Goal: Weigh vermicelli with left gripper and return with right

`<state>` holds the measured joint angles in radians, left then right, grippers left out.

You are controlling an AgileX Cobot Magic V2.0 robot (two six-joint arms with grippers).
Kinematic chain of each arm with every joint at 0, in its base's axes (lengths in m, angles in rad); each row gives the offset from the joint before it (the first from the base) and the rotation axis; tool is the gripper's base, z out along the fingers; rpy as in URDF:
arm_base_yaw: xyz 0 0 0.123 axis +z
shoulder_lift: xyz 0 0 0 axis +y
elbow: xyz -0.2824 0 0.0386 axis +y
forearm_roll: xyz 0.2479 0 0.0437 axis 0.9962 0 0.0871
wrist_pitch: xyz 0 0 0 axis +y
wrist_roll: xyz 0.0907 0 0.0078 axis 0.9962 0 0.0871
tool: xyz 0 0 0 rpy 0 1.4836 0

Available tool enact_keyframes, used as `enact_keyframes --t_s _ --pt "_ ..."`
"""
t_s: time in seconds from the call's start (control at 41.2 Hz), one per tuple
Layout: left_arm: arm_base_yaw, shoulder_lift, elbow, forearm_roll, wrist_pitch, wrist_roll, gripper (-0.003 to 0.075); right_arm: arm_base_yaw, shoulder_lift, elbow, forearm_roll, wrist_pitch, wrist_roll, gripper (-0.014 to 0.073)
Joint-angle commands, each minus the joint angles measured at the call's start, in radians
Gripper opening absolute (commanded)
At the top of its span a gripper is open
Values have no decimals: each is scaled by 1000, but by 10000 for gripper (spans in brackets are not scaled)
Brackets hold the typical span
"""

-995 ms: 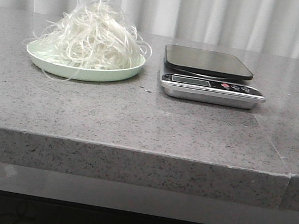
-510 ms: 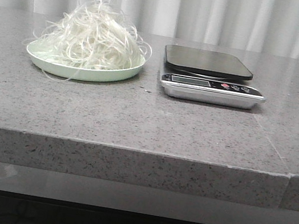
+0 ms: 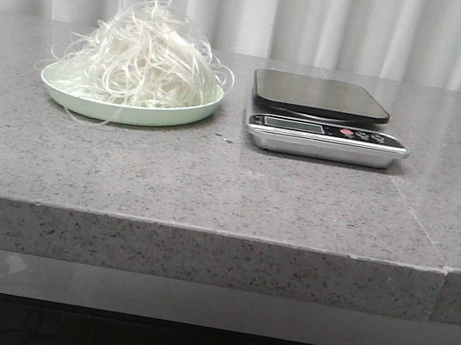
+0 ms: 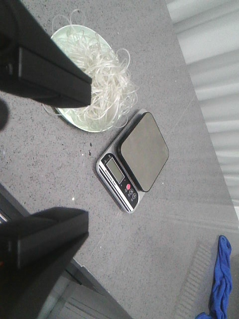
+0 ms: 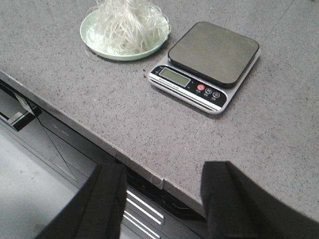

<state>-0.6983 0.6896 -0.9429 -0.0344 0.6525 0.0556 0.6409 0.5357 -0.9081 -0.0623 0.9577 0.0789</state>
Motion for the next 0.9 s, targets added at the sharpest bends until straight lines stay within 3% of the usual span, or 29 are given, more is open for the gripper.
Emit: enact_keyframes --t_s 0.0,0.218,0.364,0.874 --pt "-4 -1 -26 -4 -78 -2 419 -7 1 -19 -15 -62 2 378" --pt "-4 -1 -26 -4 -78 -2 247 -7 1 -19 -15 -86 2 163" --pt "-4 -1 -26 -4 -78 -2 141 -7 1 -19 -15 -86 2 160" --pt "-4 -1 -26 -4 -78 -2 142 -7 1 -19 -15 -83 2 160"
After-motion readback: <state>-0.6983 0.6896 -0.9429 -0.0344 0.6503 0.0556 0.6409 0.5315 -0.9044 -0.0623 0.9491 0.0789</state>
